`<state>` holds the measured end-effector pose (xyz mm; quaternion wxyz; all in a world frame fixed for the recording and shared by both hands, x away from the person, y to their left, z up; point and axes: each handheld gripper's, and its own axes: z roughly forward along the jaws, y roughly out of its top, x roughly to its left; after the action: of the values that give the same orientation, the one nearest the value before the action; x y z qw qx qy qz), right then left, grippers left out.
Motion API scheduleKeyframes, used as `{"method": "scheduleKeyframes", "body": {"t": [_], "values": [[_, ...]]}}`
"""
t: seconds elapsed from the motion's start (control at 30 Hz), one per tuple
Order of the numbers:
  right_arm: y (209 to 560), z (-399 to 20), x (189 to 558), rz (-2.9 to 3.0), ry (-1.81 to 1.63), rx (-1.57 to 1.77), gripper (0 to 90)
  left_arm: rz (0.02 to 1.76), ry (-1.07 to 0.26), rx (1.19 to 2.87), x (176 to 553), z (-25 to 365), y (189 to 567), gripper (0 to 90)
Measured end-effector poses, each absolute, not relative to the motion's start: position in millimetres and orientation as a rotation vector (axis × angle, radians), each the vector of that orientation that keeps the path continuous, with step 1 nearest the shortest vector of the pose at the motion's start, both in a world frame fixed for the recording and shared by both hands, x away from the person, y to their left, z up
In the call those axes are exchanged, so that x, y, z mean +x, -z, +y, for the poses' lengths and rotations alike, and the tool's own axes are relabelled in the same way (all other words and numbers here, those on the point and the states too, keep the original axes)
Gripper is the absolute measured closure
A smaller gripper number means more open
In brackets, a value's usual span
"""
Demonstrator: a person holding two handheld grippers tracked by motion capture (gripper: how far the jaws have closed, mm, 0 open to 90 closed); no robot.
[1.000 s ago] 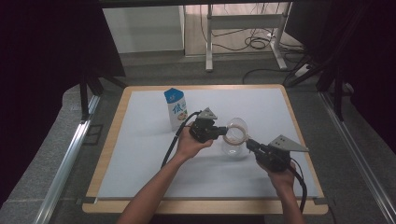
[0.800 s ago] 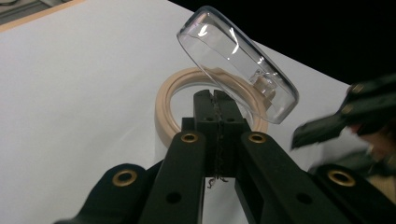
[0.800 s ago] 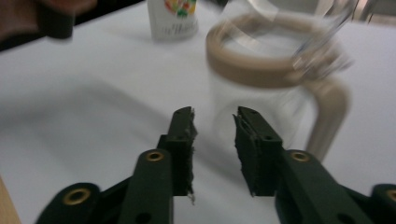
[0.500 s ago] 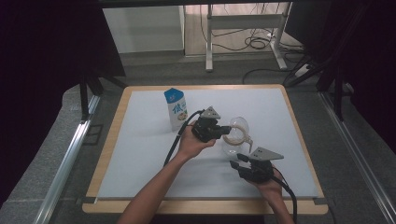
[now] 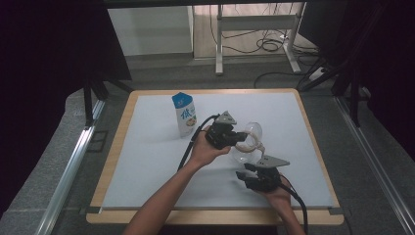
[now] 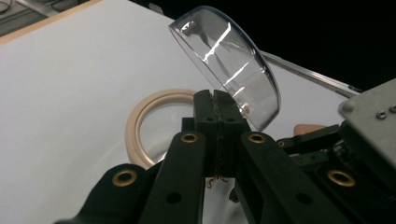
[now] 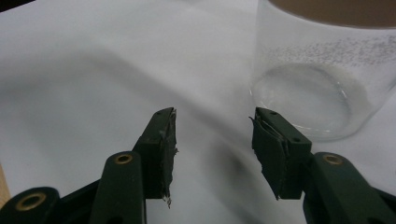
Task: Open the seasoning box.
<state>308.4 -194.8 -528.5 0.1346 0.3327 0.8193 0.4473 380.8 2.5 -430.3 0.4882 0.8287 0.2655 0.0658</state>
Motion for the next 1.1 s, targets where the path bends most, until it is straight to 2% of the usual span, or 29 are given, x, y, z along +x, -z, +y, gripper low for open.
{"method": "scheduleKeyframes", "body": {"t": [0.53, 0.8, 0.9, 1.0, 1.07, 1.1], "values": [[529.9, -196.0, 308.5, 2.373, -1.293, 0.976, 49.0, 0.534, -0.175, 2.064, 367.9, -33.6, 417.8, 90.0], [530.0, -195.3, 307.9, 2.371, -1.302, 0.969, 48.9, 0.589, -0.194, 2.022, 368.2, -8.2, 421.2, 89.3], [529.2, -192.0, 306.8, 2.368, -1.309, 0.96, 48.5, 0.649, -0.2, 1.994, 366.3, 20.0, 426.0, 83.9], [527.8, -188.6, 305.7, 2.371, -1.304, 0.955, 48.2, 0.688, -0.211, 1.984, 362.5, 40.3, 434.1, 71.2], [527.3, -187.2, 305.8, 2.368, -1.305, 0.953, 48.0, 0.701, -0.214, 1.975, 360.9, 47.5, 438.0, 67.7], [526.3, -185.5, 306.0, 2.365, -1.307, 0.949, 47.8, 0.71, -0.217, 1.973, 359.7, 51.7, 440.1, 62.4]]}}
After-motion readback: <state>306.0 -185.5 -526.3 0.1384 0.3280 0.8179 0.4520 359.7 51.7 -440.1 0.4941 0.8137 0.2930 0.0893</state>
